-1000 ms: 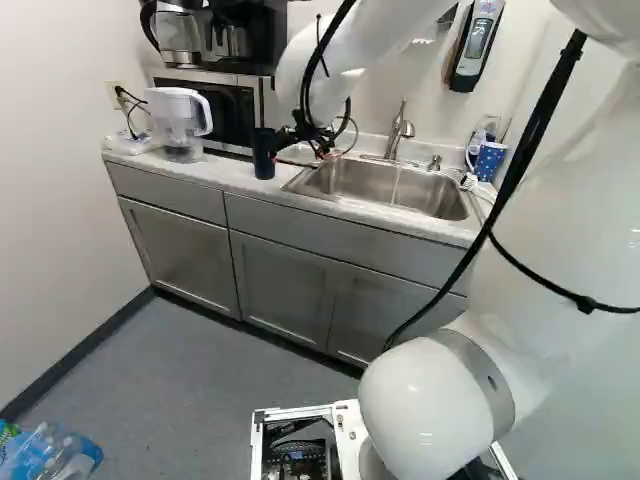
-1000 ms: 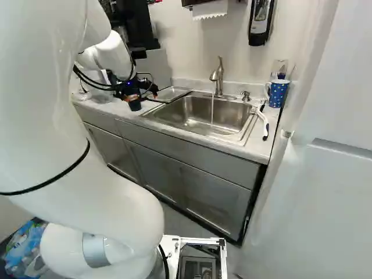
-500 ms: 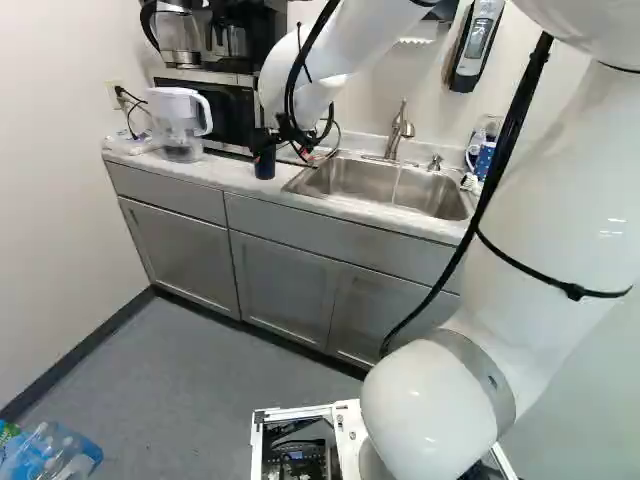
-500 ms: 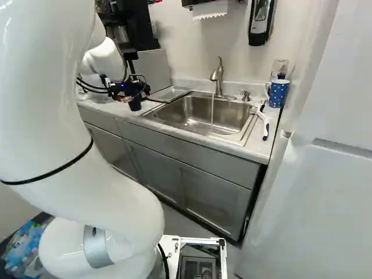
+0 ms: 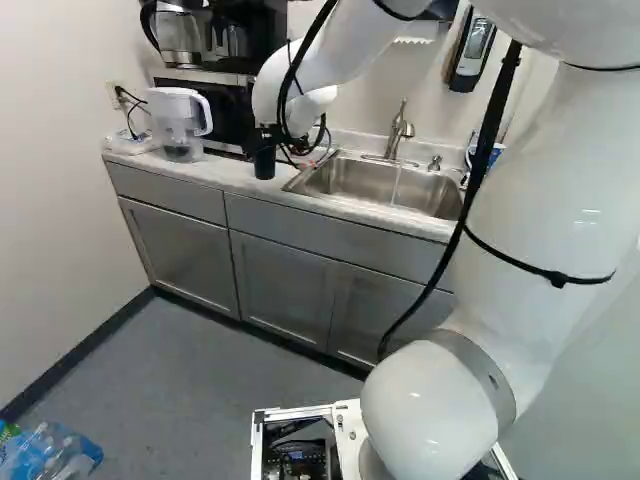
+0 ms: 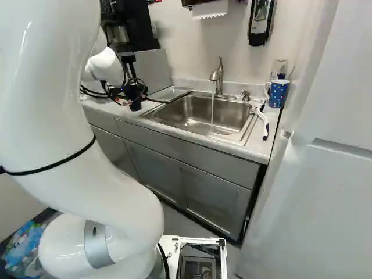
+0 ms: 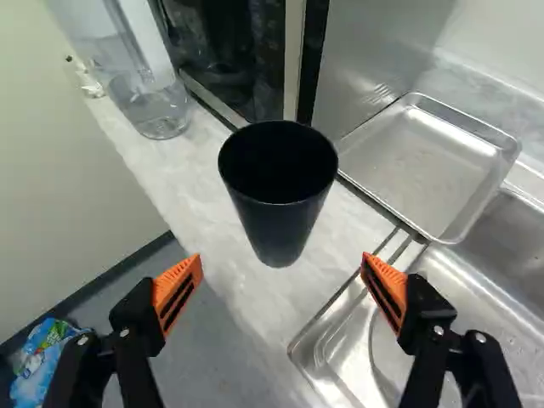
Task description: Rinse the cup and place it in the tray
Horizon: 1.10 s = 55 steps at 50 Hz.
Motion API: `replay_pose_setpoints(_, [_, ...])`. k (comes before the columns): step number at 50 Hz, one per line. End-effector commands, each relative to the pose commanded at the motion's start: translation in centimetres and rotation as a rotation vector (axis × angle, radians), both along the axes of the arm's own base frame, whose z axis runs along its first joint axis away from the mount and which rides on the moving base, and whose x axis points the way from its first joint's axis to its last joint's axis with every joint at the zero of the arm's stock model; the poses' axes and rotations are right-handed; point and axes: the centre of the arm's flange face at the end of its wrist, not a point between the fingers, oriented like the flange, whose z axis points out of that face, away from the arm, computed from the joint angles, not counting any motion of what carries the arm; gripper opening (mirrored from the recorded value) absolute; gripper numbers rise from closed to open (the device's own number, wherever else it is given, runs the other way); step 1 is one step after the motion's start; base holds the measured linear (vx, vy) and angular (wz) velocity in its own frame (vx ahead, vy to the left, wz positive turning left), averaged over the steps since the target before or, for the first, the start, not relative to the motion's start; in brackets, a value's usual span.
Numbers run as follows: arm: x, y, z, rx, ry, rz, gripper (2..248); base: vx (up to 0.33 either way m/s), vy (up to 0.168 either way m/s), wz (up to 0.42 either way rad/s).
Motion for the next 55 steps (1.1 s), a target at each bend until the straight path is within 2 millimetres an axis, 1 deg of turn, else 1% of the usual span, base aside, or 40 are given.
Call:
replay_pose_setpoints(17, [0.9,0.8,-1.1,0.027,-0.069,0.009,247,0.0,0.0,0.0])
replay_pose_setpoints(36, [1.8,1.2,-2.3,0.058,-0.147,0.011,247,0.0,0.0,0.0])
replay_pose_setpoints(55, [1.8,1.5,-3.5,0.09,-0.225,0.016,247,0.0,0.0,0.0])
